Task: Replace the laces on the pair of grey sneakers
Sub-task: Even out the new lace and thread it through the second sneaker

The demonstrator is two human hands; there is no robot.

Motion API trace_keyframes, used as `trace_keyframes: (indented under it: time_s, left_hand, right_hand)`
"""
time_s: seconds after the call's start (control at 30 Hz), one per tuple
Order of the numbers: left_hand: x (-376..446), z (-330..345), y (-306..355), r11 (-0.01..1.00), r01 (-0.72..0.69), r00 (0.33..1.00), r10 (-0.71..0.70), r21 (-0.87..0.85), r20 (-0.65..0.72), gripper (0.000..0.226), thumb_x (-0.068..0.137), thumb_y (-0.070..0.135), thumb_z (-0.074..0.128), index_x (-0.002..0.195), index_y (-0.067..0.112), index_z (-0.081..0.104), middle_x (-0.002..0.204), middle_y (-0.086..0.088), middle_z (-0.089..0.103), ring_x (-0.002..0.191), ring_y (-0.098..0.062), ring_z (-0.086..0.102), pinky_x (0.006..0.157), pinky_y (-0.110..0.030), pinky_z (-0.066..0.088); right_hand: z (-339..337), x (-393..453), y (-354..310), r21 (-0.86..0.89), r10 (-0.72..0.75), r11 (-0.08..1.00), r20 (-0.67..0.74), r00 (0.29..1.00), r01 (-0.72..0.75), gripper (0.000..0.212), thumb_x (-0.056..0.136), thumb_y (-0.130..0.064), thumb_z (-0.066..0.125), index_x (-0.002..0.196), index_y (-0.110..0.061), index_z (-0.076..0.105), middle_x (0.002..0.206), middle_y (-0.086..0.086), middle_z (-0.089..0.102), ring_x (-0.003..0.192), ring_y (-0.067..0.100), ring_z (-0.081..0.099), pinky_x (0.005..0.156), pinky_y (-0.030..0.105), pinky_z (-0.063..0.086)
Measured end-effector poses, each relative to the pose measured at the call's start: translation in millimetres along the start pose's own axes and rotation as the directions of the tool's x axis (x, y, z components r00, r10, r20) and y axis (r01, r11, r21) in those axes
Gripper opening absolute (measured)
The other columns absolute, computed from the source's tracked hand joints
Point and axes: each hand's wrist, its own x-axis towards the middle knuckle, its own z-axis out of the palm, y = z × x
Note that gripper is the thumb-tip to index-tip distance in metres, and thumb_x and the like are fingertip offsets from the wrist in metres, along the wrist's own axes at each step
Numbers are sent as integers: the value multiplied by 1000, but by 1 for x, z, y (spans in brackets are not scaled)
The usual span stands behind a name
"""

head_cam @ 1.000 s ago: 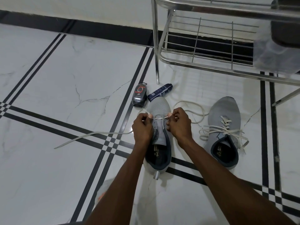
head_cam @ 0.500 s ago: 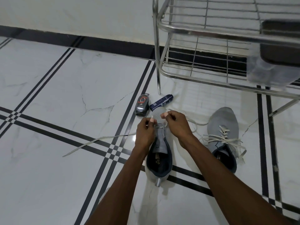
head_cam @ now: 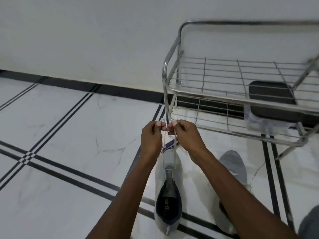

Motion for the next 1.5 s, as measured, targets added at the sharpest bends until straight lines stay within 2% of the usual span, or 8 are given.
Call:
trace_keyframes:
  time_s: [0.13, 0.3, 0.37, 0.53, 0.73, 1.17, 1.37, 1.5]
  left_hand:
    - [8, -9, 40, 994, -113, 993, 113, -8, -25, 29, 108, 24, 48, 95, 15, 72, 91, 1, 75, 91, -16, 70, 85, -36, 55]
    - [19, -19, 104, 978, -195, 980, 193, -77, -38, 29, 108, 25, 49, 93, 16, 72, 88, 3, 74, 88, -8, 68, 80, -23, 50]
    - [24, -24, 126, 968, -235, 972, 232, -91, -48, 28, 107, 27, 50, 95, 14, 72, 88, 3, 74, 87, -6, 68, 78, -20, 49]
    - [33, -34, 174, 949, -304, 952, 298, -86, -69, 25, 106, 32, 53, 99, 20, 74, 87, 4, 74, 88, -7, 67, 78, -25, 48]
    - [42, -37, 220, 923, -381, 921, 373, -61, -110, 23, 104, 32, 56, 98, 25, 76, 85, 9, 75, 92, -4, 69, 88, -30, 52]
    - [38, -38, 255, 884, -443, 887, 409, -148, -215, 13, 98, 32, 67, 99, 27, 79, 90, 13, 78, 92, -5, 72, 92, -33, 58]
    - [33, -39, 257, 871, -443, 891, 400, -214, -216, 12, 97, 31, 69, 101, 26, 79, 91, 12, 78, 93, -4, 72, 87, -27, 56]
    - [31, -38, 255, 867, -439, 894, 394, -237, -215, 13, 97, 30, 70, 103, 24, 79, 92, 9, 78, 94, -5, 72, 86, -26, 56]
  right_hand:
    - [-4, 9, -47, 37, -100, 994, -13, 995, 100, 30, 107, -21, 45, 99, -7, 71, 89, 0, 78, 76, -1, 71, 64, 7, 47]
    - [-12, 18, -109, -1, -222, 975, -31, 975, 222, 30, 107, -25, 45, 95, -13, 70, 84, -3, 77, 78, 8, 72, 74, 18, 55]
    - [-17, 20, -130, 2, -263, 965, -59, 963, 264, 29, 106, -24, 46, 96, -13, 70, 84, -3, 77, 76, 4, 72, 70, 14, 53]
    - [-26, 26, -171, -54, -321, 947, -119, 940, 317, 27, 105, -28, 47, 94, -19, 70, 86, -7, 74, 73, 0, 70, 67, 18, 47]
    - [-33, 30, -215, -108, -422, 906, -147, 895, 410, 26, 105, -29, 49, 96, -19, 71, 85, -8, 74, 70, -2, 69, 58, 7, 42]
    - [-39, 24, -263, -158, -496, 867, -164, 853, 473, 27, 104, -30, 50, 101, -19, 75, 86, -9, 75, 69, -4, 70, 59, 1, 44]
    - [-41, 20, -270, -179, -498, 864, -164, 852, 471, 28, 104, -32, 51, 99, -19, 76, 86, -8, 76, 74, 1, 71, 68, 13, 47]
    - [-43, 20, -268, -183, -502, 861, -161, 850, 474, 28, 103, -31, 52, 98, -19, 76, 85, -7, 76, 73, 1, 71, 65, 11, 46]
